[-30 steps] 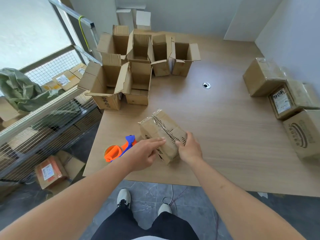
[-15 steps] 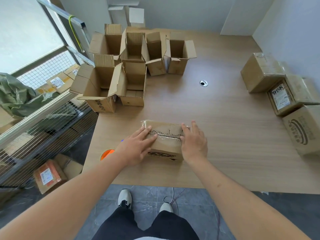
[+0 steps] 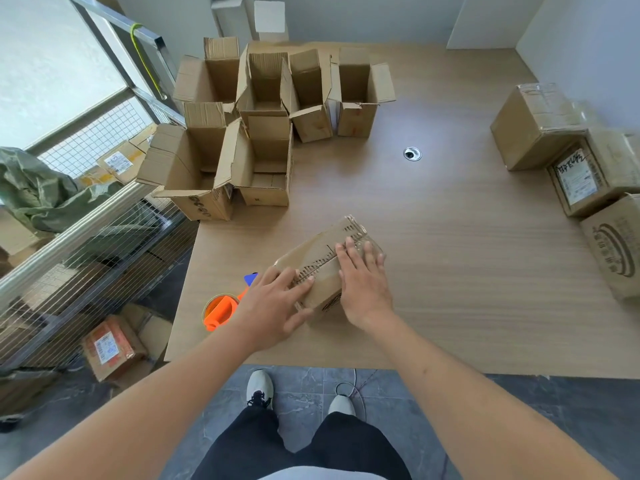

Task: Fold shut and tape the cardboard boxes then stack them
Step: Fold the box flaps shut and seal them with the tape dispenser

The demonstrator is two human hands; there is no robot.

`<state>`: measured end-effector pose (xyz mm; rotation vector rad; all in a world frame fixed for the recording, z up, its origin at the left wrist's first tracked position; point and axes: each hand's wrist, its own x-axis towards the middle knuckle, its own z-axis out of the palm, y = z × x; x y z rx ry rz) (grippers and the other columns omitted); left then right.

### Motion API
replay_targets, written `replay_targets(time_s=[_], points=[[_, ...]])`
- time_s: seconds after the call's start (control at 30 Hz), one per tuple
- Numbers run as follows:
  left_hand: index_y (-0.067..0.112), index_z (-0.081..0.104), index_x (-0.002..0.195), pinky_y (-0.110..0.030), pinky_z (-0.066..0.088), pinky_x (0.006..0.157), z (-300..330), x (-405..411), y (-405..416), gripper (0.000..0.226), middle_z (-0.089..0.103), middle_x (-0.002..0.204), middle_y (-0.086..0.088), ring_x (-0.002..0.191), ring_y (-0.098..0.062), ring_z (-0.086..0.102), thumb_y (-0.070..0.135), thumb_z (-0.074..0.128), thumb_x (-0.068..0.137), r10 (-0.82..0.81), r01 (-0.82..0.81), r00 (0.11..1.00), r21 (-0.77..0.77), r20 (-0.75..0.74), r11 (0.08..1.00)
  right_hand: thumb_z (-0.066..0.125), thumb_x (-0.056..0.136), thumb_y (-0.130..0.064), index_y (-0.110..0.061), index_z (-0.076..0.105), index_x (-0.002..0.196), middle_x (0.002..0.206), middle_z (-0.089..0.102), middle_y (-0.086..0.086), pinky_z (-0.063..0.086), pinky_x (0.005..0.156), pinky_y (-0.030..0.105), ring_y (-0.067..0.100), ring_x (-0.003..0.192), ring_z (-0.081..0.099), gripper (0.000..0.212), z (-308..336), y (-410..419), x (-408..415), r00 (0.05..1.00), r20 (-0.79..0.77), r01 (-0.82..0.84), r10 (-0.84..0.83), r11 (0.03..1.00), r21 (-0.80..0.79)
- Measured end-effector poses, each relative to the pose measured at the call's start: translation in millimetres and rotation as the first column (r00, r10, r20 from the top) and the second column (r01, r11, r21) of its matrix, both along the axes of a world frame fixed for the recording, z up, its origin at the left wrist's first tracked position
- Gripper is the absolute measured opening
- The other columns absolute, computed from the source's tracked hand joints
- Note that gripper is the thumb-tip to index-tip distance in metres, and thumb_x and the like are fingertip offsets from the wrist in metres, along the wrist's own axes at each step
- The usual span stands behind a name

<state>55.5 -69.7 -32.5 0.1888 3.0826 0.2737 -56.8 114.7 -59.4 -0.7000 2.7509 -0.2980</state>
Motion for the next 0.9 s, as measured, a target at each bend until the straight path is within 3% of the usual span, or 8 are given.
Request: replay_targets(time_s=[0.23, 0.33, 0.4, 0.5, 0.57, 0.73, 0.8, 0.9], points=[[0.02, 0.072, 0.126, -0.043, 0.054, 0.084, -4.5, -5.4, 4.4, 0.065, 0.06, 0.105, -0.007, 0.098, -0.03, 0.057, 0.067, 0.064, 0.08, 0.055, -0.053, 0.998, 0.06, -0.025, 0.997, 0.029, 0.111, -0.023, -0.028, 0.017, 0.163, 0.172, 0.004, -0.006, -0.011, 0.125, 0.044, 0.029, 0.158, -0.007, 0.053, -6.9, 2.4, -26.1, 0.987, 0.021, -0.155, 0.159, 0.979, -0.13], [0.02, 0.074, 0.123, -0.042, 0.053, 0.082, -7.2, -6.4, 2.9, 0.068, 0.06, 0.104, -0.007, 0.096, -0.03, 0.058, 0.071, 0.06, 0.081, 0.046, -0.043, 0.998, 0.072, -0.048, 0.996, 0.049, 0.106, -0.027, -0.027, 0.048, 0.15, 0.167, 0.025, -0.005, -0.009, 0.125, 0.044, 0.027, 0.158, 0.006, 0.044, -0.1, 10.8, -28.5, 0.984, 0.075, -0.131, 0.163, 0.939, -0.319], [0.02, 0.073, 0.124, -0.042, 0.054, 0.081, -5.8, -7.8, -0.6, 0.07, 0.059, 0.103, -0.008, 0.095, -0.029, 0.058, 0.072, 0.063, 0.078, 0.021, -0.018, 0.999, 0.064, -0.038, 0.998, 0.07, 0.094, -0.039, -0.029, 0.068, 0.128, 0.158, 0.044, -0.005, 0.0, 0.126, 0.057, 0.025, 0.155, 0.021, 0.036, 5.0, 20.4, -24.7, 0.968, 0.037, -0.212, 0.247, 0.892, -0.4], [0.02, 0.07, 0.129, -0.044, 0.056, 0.079, -1.7, -8.2, -5.9, 0.074, 0.058, 0.104, -0.01, 0.093, -0.031, 0.058, 0.068, 0.069, 0.074, -0.025, 0.025, 1.0, 0.023, 0.01, 0.999, 0.079, 0.07, -0.065, -0.036, 0.071, 0.12, 0.152, 0.049, -0.009, 0.0, 0.123, 0.057, 0.016, 0.152, 0.028, 0.058, 8.7, 28.1, -12.9, 0.917, -0.013, -0.379, 0.398, 0.864, -0.331], [0.02, 0.071, 0.129, -0.045, 0.056, 0.079, 0.3, -9.1, -6.5, 0.07, 0.059, 0.103, -0.011, 0.092, -0.032, 0.059, 0.057, 0.083, 0.071, -0.018, 0.017, 0.999, 0.033, 0.036, 0.999, 0.08, 0.064, -0.07, -0.035, 0.068, 0.122, 0.149, 0.049, -0.008, 0.003, 0.123, 0.054, 0.015, 0.148, 0.034, 0.068, 9.2, 22.9, -7.9, 0.912, -0.051, -0.406, 0.408, 0.876, -0.261], [0.02, 0.074, 0.123, -0.047, 0.055, 0.075, -0.2, -12.0, -2.6, 0.065, 0.057, 0.097, -0.012, 0.087, -0.034, 0.058, 0.038, 0.095, 0.064, 0.006, -0.011, 0.999, 0.092, 0.047, 0.996, 0.091, 0.058, -0.048, -0.024, 0.068, 0.106, 0.127, 0.061, 0.001, 0.035, 0.105, 0.049, 0.027, 0.122, 0.057, 0.058, 7.9, 5.5, 1.0, 0.9, -0.217, -0.416, 0.377, 0.892, -0.175], [0.021, 0.074, 0.12, -0.046, 0.054, 0.074, -2.1, -12.4, -3.0, 0.062, 0.056, 0.097, -0.011, 0.086, -0.033, 0.057, 0.034, 0.095, 0.063, 0.017, -0.02, 0.999, 0.113, 0.03, 0.993, 0.093, 0.056, -0.04, -0.023, 0.07, 0.101, 0.123, 0.064, 0.003, 0.041, 0.101, 0.047, 0.029, 0.119, 0.059, 0.053, 4.4, 4.0, 4.8, 0.887, -0.277, -0.426, 0.37, 0.887, -0.178], [0.022, 0.075, 0.117, -0.044, 0.053, 0.074, -2.9, -12.1, -1.9, 0.058, 0.055, 0.097, -0.01, 0.087, -0.032, 0.056, 0.035, 0.094, 0.064, 0.034, -0.034, 0.999, 0.121, 0.001, 0.992, 0.091, 0.061, -0.033, -0.023, 0.071, 0.106, 0.12, 0.064, 0.004, 0.042, 0.108, 0.05, 0.031, 0.124, 0.058, 0.05, 0.8, 4.5, 6.2, 0.865, -0.316, -0.456, 0.389, 0.873, -0.172]])
